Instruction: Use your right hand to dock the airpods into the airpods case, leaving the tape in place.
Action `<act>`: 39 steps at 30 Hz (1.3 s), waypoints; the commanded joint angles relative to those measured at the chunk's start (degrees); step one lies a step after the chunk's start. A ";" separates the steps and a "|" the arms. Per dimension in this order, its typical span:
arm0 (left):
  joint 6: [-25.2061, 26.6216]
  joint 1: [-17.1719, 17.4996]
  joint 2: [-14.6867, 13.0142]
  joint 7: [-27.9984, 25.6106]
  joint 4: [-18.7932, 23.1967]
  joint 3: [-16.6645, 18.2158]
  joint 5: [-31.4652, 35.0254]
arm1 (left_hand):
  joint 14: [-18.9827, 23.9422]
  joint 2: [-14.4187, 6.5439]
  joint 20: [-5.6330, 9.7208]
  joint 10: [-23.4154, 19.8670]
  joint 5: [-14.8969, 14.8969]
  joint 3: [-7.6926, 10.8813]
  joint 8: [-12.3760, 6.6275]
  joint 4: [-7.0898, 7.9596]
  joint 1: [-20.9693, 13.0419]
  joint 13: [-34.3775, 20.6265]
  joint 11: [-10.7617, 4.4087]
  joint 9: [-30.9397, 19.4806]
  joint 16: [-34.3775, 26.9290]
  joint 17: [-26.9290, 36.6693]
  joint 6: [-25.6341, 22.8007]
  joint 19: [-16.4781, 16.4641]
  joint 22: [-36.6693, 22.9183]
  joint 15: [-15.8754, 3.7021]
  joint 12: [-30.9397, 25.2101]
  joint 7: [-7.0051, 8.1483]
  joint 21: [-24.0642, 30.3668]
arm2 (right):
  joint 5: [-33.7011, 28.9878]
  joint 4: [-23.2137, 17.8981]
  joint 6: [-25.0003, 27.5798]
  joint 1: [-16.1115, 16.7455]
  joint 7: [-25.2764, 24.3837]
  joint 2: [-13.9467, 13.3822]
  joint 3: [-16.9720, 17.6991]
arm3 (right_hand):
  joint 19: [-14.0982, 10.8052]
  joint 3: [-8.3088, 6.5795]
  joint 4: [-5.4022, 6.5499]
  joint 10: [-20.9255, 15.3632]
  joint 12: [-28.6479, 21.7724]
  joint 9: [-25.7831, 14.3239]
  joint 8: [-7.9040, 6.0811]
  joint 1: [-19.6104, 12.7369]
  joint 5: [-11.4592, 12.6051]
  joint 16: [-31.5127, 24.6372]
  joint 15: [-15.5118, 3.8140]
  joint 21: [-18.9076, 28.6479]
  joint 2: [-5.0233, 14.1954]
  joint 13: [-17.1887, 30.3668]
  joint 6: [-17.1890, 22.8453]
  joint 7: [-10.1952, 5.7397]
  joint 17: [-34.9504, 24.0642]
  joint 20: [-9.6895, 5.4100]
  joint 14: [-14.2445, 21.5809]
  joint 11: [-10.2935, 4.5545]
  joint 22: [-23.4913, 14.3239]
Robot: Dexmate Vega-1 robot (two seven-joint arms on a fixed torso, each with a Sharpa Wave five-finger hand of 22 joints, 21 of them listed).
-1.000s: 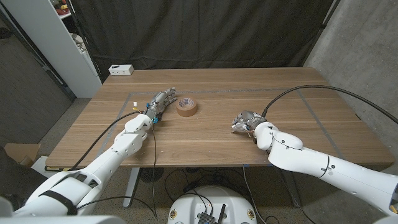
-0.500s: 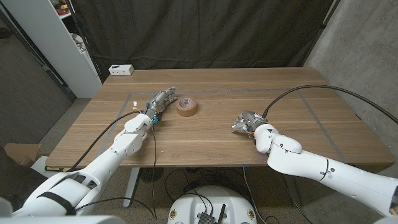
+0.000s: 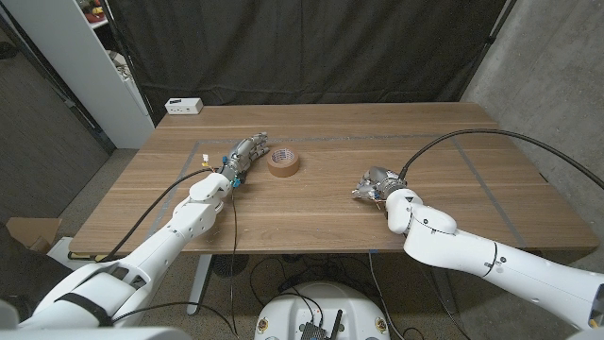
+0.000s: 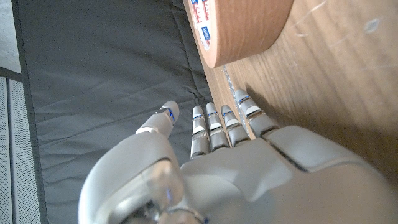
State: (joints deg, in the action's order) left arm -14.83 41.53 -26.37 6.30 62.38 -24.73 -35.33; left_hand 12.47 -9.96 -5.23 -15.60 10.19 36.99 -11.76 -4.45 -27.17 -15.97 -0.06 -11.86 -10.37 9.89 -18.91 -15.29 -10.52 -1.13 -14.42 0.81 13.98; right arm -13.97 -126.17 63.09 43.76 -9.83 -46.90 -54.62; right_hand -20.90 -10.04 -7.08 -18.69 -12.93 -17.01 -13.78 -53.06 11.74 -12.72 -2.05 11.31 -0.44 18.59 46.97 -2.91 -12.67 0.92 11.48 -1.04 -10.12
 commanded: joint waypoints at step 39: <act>0.28 -0.97 0.22 0.43 -1.97 -0.50 0.51 | -0.07 -0.11 -0.44 0.05 0.36 -0.07 0.22 -0.32 -0.07 -0.06 -0.41 -0.18 -0.09 -0.03 -0.13 -0.10 -0.21 0.04 0.21 0.34 -0.35 | 5.20 1.74 0.16 -1.57 -1.37 1.37 0.13 | -0.24 -0.44 0.16 -1.16 -0.43 -0.41 -1.18 2.06 -0.11 -0.21 -3.56 0.31 0.11 -0.05 3.52 0.84 -0.06 0.50 1.05 0.30 -0.12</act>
State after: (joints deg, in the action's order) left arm -14.50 40.76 -26.20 6.54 60.96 -25.28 -34.74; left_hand 12.48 -9.96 -5.21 -15.60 10.19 36.99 -11.76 -4.43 -27.17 -15.97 -0.06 -11.86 -10.37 9.89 -18.91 -15.29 -10.53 -1.12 -14.42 0.81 13.77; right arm -10.21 -125.07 63.75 43.13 -12.09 -45.79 -54.49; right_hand -21.10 -10.30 -7.34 -19.78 -13.15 -17.17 -14.65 -51.78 11.74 -12.71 -2.29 11.31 -0.22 18.46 50.46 -2.52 -12.51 1.12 12.34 -1.03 -10.14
